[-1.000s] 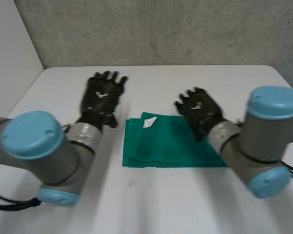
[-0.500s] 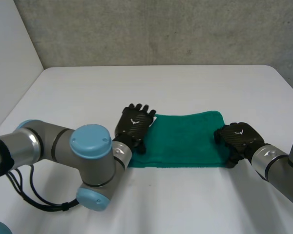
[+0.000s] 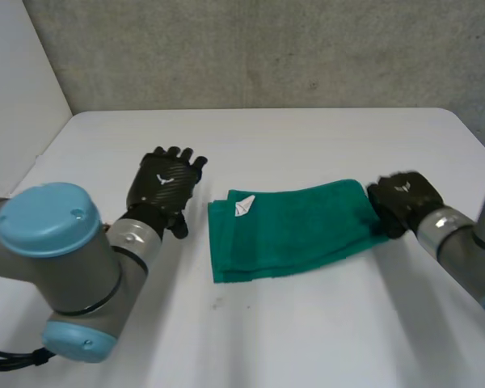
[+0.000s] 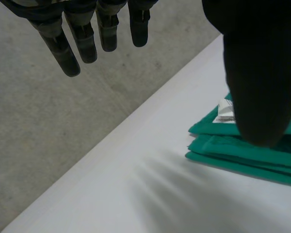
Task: Fold the towel.
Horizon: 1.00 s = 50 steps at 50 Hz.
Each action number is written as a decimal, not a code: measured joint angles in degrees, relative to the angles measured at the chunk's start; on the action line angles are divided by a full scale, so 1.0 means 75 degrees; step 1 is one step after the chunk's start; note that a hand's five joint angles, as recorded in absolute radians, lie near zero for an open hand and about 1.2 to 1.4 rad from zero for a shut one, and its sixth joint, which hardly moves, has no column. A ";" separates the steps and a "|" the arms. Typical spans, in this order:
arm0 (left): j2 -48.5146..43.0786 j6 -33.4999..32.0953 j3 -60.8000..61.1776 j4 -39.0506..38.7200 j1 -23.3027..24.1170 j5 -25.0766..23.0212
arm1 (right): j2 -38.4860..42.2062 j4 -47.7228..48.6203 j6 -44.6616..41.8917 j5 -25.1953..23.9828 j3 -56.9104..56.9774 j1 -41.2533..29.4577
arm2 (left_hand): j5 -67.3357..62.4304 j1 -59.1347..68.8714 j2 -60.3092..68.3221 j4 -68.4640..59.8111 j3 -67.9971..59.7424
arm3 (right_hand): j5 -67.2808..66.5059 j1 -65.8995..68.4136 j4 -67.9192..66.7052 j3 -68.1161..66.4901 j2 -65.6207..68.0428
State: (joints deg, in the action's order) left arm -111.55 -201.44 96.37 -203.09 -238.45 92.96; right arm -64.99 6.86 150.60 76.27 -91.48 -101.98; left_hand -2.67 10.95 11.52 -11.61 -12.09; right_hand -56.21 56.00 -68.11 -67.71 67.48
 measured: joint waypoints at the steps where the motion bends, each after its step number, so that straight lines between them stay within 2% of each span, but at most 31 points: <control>1: 0.0060 0.0003 0.0045 0.0000 -0.0018 0.0000 | 0.0006 -0.0048 -0.0008 0.0025 0.0119 -0.0132 | 0.0000 0.0000 0.0000 0.0000 0.0000 | 0.0000 0.0000 0.0000 0.0000 0.0000; 3: 0.0225 0.0010 0.0157 -0.0003 -0.0072 0.0004 | 0.0038 -0.0203 -0.0023 0.0048 0.0489 -0.0591 | 0.0000 0.0000 0.0000 0.0000 0.0000 | -0.0031 0.0000 -0.0001 0.0000 0.0001; 7: 0.0446 0.0022 0.0298 -0.0008 -0.0189 0.0019 | 0.0458 -0.0648 -0.0029 -0.0085 0.1539 -0.2177 | 0.0000 0.0000 0.0000 0.0000 0.0000 | -0.0084 0.0110 -0.0002 0.0000 0.0001; 8: 0.0446 0.0022 0.0298 -0.0008 -0.0189 0.0019 | 0.0458 -0.0648 -0.0029 -0.0085 0.1539 -0.2177 | 0.0000 0.0000 0.0000 0.0000 0.0000 | -0.0084 0.0110 -0.0002 0.0000 0.0001; 9: 0.0470 0.0028 0.0311 -0.0013 -0.0230 0.0021 | 0.0750 -0.0755 -0.0023 -0.0254 0.1866 -0.2734 | 0.0000 0.0000 0.0000 0.0000 0.0000 | -0.0112 0.0112 -0.0002 -0.0001 0.0001; 11: 0.0477 0.0039 0.0312 -0.0021 -0.0274 0.0020 | 0.1071 -0.0829 -0.0013 -0.0455 0.2158 -0.3231 | 0.0000 0.0000 0.0000 0.0000 0.0000 | -0.0115 0.0112 -0.0002 -0.0001 0.0001; 15: 0.0462 0.0108 0.0302 -0.0034 -0.0355 0.0018 | 0.1788 -0.0950 0.0010 -0.0769 0.2596 -0.3917 | 0.0000 0.0000 0.0000 0.0000 0.0000 | -0.0119 0.0112 -0.0002 -0.0001 0.0001; 20: 0.0439 0.0218 0.0292 -0.0033 -0.0395 0.0007 | 0.2164 -0.1001 0.0035 -0.0638 0.2802 -0.4097 | 0.0000 0.0000 0.0000 0.0001 0.0000 | 0.0140 -0.0125 0.0292 0.0280 -0.0332; 21: 0.0430 0.0272 0.0290 -0.0032 -0.0402 -0.0001 | 0.2219 -0.0999 0.0076 -0.0274 0.2851 -0.4072 | 0.0000 0.0000 0.0000 0.0001 0.0000 | 0.2253 -0.1998 0.2613 0.2575 -0.2579; 23: 0.0397 0.0332 0.0286 -0.0032 -0.0404 -0.0016 | 0.2028 -0.0935 0.0191 0.0343 0.2804 -0.3879 | 0.0000 0.0000 0.0000 0.0000 0.0000 | 0.5125 -0.4295 0.5384 0.5425 -0.5415; 27: 0.0342 0.0368 0.0276 -0.0036 -0.0384 -0.0031 | 0.1351 -0.0737 0.0556 0.1168 0.2400 -0.3273 | 0.0000 0.0000 0.0000 0.0000 0.0000 | 0.5905 -0.4837 0.6157 0.6071 -0.5952; 31: 0.0313 0.0372 0.0281 -0.0040 -0.0344 -0.0035 | 0.0571 -0.0435 0.1035 0.1375 0.1612 -0.2539 | 0.0000 0.0000 0.0000 0.0000 0.0000 | 0.5906 -0.4837 0.6157 0.6071 -0.5952; 33: 0.0303 0.0373 0.0294 -0.0045 -0.0310 -0.0036 | -0.0133 -0.0079 0.1388 0.1205 0.0641 -0.1749 | -0.0001 0.0000 0.0000 0.0000 0.0000 | 0.5906 -0.4837 0.6157 0.6071 -0.5952; 36: 0.0294 0.0374 0.0308 -0.0050 -0.0295 -0.0035 | -0.0501 0.0148 0.1423 0.0907 -0.0096 -0.1166 | 0.0000 0.0000 0.0000 0.0000 0.0000 | 0.5901 -0.4837 0.6157 0.6071 -0.5951; 43: 0.0194 0.0375 0.0351 -0.0071 -0.0279 -0.0038 | -0.0725 0.0527 0.0593 -0.0078 -0.1677 0.0166 | 0.0000 0.0000 0.0000 0.0000 0.0000 | 0.5202 -0.4289 0.5388 0.5349 -0.5465; 50: 0.0101 0.0375 0.0359 -0.0082 -0.0271 -0.0043 | -0.0517 0.0925 0.0137 -0.0428 -0.2134 0.0539 | 0.0000 0.0000 0.0000 0.0000 0.0000 | 0.4218 -0.3356 0.4290 0.4196 -0.4174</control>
State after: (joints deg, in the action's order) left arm -110.79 -198.63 99.06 -203.71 -240.48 92.64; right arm -68.87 13.80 151.62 73.06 -107.49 -97.94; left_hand -2.67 10.95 11.52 -11.61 -12.09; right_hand -24.57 30.82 -35.94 -36.23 36.17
